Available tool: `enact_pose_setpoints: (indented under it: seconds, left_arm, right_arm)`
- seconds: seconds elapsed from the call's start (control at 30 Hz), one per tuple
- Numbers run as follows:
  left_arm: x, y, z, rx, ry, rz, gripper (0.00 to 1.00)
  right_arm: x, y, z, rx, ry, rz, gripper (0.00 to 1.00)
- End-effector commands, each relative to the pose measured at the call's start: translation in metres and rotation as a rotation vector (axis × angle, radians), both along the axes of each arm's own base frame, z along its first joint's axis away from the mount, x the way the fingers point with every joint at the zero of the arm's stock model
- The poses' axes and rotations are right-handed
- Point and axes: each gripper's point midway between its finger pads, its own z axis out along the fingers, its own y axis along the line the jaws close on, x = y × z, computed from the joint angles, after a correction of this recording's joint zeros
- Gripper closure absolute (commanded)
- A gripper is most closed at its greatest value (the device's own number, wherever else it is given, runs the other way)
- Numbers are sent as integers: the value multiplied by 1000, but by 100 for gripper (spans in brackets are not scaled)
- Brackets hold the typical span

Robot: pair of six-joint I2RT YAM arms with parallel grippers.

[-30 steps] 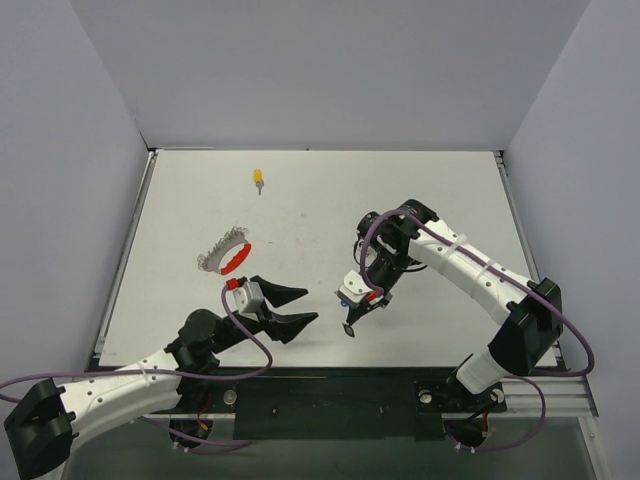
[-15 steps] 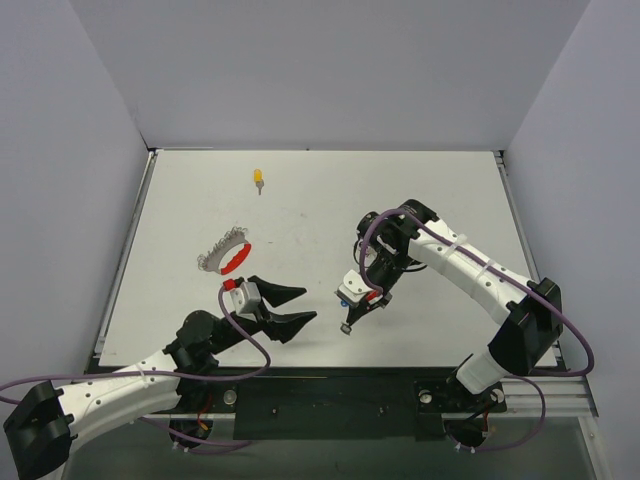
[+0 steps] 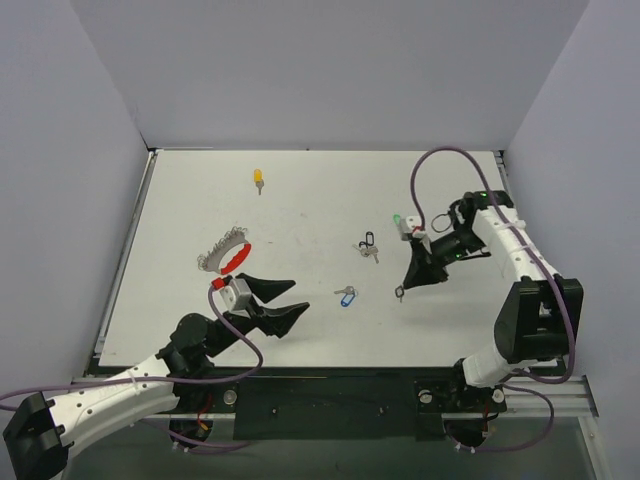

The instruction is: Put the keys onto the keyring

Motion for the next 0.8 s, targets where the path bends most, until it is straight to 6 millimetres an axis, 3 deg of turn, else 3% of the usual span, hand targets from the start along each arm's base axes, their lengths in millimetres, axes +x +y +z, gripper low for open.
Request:
enact_pose_setpoints:
  seconds: [0.0,0.2,0.27,0.33,0.5,0.6,0.77]
  left_arm:
    - [8,4,7,-3,-11,44,29]
    - [9,3,10,-4,-15,47,29]
    - [9,3,11,-6,-15,46,29]
    - [9,2,12,-7,-14,45,29]
    - [8,4,15,-21,-17,43,29]
    - [6,5,15,-30,-16,41,29]
    - [3,9,17,-49,-14,36,29]
  right_arm:
    - [-36,-63,10,-105,372,-341,100]
    - [-11,-140,-37,-311,396,-835,100]
    - [6,-164,-55,-406,316,-977,100]
    - [6,-175,-68,-473,329,-1073,100]
    - [16,-190,-85,-593,361,-1157,100]
    - [31,-192,-99,-669,314,-1168,100]
    - [54,-180,-111,-753,299,-1149,100]
